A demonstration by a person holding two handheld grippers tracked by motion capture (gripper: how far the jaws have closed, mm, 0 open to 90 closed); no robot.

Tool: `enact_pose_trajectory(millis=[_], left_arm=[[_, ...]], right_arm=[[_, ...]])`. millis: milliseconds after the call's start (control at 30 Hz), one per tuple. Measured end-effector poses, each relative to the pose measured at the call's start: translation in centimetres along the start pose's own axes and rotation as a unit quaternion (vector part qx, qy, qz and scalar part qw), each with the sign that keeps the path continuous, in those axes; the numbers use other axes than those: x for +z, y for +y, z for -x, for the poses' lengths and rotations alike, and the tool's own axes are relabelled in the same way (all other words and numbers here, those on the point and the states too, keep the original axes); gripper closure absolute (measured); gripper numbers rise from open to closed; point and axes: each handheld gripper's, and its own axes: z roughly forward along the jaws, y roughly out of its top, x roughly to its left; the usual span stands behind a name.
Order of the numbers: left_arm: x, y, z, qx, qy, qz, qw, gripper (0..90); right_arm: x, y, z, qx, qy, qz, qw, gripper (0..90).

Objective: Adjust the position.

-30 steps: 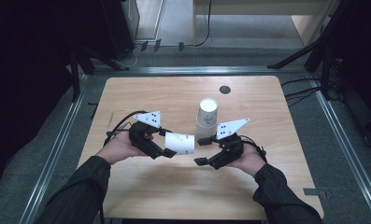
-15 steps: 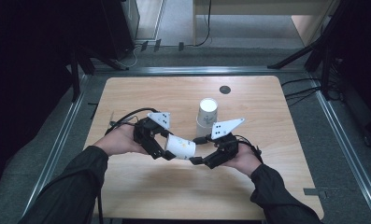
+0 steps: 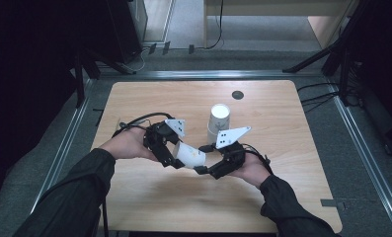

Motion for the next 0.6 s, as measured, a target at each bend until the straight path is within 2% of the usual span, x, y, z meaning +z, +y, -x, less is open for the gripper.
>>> enact_pose_trajectory(millis=[133,333,600], left_arm=[[0.3,0.3,0.1,0.003,-0.007,-0.008,0.9999,22.7],[0.6,0.9,0.1,0.012,-0.003,-0.028,0.9995,22.8],[0.7,1.3,0.1,0.019,-0.001,-0.042,0.9989,22.8]], right_arm=[[0.3,0.1,0.0,-0.002,0.001,-0.001,1.0,26.5],[0.6,0.2,-0.1,-0.006,0.002,-0.008,0.9999,27.4],[1.0,0.2,0.0,-0.005,0.002,-0.015,0.9999,28.4]])
